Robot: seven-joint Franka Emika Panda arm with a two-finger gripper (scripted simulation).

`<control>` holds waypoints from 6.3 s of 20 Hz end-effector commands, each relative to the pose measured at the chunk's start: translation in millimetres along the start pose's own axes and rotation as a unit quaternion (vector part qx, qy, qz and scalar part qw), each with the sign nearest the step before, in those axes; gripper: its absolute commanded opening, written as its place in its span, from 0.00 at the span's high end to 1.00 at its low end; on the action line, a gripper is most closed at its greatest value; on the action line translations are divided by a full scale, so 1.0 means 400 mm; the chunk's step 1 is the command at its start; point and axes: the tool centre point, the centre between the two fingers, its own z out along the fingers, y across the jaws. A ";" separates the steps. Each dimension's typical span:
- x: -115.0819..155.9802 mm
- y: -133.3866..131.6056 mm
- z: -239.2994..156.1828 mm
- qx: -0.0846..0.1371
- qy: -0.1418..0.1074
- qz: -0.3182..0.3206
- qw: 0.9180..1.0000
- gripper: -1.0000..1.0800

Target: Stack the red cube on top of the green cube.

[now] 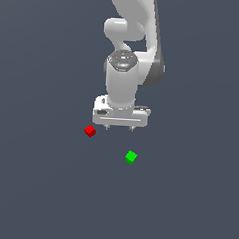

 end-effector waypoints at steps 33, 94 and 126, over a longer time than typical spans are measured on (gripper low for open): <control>-0.172 0.396 0.250 -0.003 0.007 0.334 0.943 0.04; -0.172 0.393 0.121 -0.003 0.007 0.331 0.943 1.00; 0.106 -0.079 0.256 -0.002 0.007 0.331 0.943 1.00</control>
